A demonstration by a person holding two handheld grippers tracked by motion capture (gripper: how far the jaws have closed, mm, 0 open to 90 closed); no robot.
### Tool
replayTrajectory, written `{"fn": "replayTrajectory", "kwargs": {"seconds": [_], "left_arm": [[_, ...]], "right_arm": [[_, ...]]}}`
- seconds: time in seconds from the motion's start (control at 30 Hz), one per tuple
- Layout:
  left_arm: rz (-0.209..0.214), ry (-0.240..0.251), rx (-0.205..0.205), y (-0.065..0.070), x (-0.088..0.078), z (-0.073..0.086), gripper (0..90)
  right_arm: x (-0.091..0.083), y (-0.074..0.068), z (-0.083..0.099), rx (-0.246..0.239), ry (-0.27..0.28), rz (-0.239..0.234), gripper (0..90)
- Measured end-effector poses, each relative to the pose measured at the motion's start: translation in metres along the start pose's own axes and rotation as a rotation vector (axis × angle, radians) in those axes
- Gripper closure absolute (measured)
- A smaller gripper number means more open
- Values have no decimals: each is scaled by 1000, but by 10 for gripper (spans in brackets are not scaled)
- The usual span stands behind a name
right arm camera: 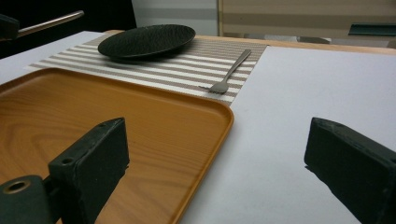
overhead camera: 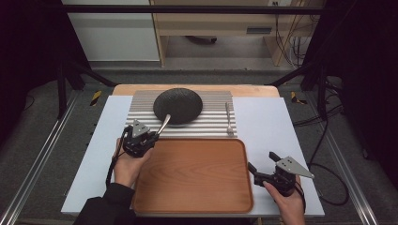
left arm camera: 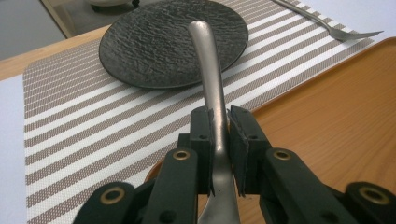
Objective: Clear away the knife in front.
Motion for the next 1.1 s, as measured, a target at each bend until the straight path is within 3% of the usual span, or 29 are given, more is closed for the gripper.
{"fn": "replayTrajectory", "kwargs": {"seconds": [0.57,0.8,1.1], "left_arm": [[4,-11,-20,12,-12,11,800],[-25,-27,-45,20,-22,20,799],[-108,-48,-99,20,-36,36,799]], "right_arm": [[1,-1,-2,5,11,-18,66],[1,-5,1,0,-7,-54,66],[0,-11,0,-6,-6,-84,65]]}}
Point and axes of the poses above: each handheld gripper's, and its own axes: x roughly forward along the jaws, z roughly out of its underside, y roughly to its right, the point moved 5 cm from there along x, roughly forward along the jaws, and after that the axes turned 6 degrees about x, right-handed, at the moved point
